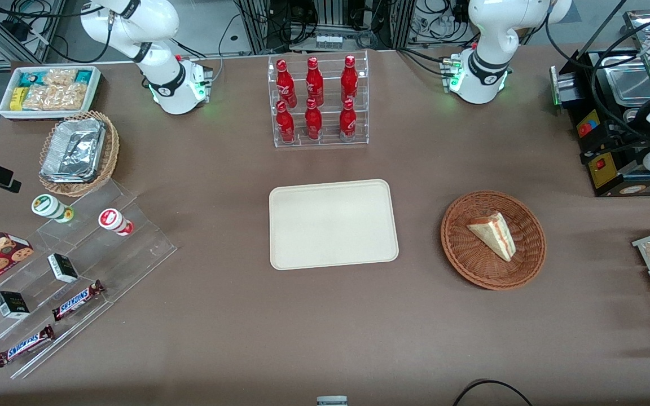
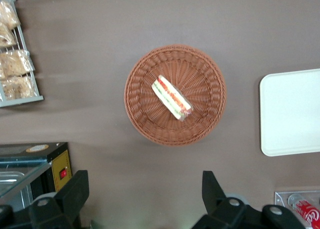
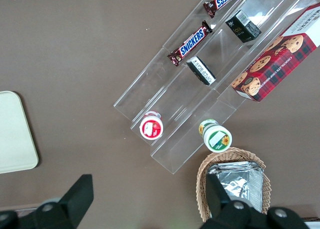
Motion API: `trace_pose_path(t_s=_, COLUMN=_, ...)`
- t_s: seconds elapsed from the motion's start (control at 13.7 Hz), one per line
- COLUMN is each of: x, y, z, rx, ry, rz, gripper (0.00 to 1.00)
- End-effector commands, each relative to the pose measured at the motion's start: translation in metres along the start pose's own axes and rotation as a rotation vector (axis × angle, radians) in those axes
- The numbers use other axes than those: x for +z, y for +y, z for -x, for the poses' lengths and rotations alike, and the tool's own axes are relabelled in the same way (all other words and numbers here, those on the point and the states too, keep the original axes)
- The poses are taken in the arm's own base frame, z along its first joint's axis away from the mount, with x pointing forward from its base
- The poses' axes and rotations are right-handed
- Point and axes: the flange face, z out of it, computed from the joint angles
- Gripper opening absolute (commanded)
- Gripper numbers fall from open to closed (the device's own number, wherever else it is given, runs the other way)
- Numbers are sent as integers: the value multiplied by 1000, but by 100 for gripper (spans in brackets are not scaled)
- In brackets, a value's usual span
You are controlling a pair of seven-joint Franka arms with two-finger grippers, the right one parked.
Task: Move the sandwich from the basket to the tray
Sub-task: 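Move the left gripper over the sandwich in the wicker basket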
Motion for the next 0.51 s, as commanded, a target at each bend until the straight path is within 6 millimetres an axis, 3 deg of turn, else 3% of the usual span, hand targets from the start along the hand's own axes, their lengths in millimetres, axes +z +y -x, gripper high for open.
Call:
trace_pose_path(t_s=0.0, x=-8, y=0, z=5, rx=4, ry=-14, rz=12, gripper=100)
trace_pose_path(t_s=0.15, x=-1, y=-1, z=1, rx=-10, ry=-27, rz=9, gripper=100)
trace_pose_path(t_s=0.22, x=12, y=1, z=-3, rx=-10, ry=-43, rz=1, gripper=100)
trace_pose_path(t_s=0.44, x=81, y=11, z=-11, rx=-45, ry=-51, rz=-3, gripper=100)
